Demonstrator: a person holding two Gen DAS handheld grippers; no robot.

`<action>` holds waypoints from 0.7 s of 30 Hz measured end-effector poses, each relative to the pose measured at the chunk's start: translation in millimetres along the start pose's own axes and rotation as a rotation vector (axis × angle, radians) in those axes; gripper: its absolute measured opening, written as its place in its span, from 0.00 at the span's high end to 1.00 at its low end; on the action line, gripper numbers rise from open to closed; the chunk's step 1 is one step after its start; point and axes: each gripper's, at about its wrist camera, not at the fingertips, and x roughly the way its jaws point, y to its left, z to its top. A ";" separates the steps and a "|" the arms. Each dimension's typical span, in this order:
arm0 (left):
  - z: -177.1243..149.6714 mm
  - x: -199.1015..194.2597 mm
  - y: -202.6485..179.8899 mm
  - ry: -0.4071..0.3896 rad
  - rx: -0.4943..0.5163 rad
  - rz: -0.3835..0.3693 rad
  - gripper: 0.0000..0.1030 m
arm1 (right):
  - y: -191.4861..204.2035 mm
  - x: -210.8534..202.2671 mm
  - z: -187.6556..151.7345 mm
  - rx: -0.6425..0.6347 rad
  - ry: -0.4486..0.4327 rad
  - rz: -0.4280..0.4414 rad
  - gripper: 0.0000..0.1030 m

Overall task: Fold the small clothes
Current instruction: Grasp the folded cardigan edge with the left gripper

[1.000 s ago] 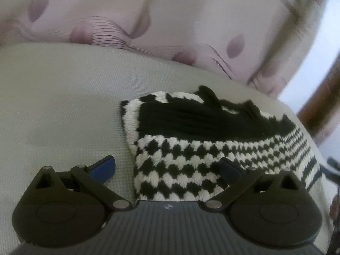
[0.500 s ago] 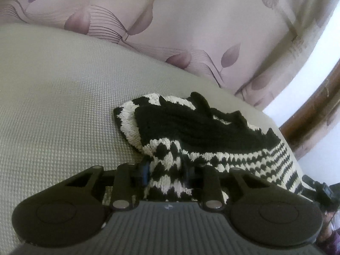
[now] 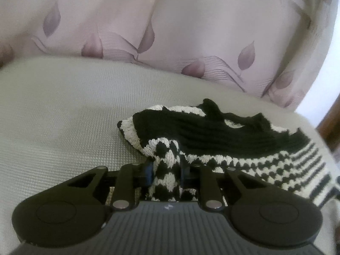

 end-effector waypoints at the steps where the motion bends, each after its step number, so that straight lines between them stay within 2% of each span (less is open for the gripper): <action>1: -0.8 -0.6 -4.9 -0.002 0.009 0.024 0.78 | -0.5 -0.4 0.1 0.002 -0.004 -0.001 0.10; 5: -1.3 -3.8 -19.8 -0.005 0.040 0.097 0.78 | 2.6 -1.9 -0.8 -0.023 -0.016 -0.005 0.10; 11: 3.5 -6.0 -37.9 0.001 0.056 0.165 0.78 | 7.8 -2.9 -2.2 -0.053 -0.021 -0.002 0.10; 21: 10.7 -14.1 -62.8 0.006 0.067 0.189 0.78 | 5.2 -8.2 -2.9 -0.039 -0.047 0.027 0.10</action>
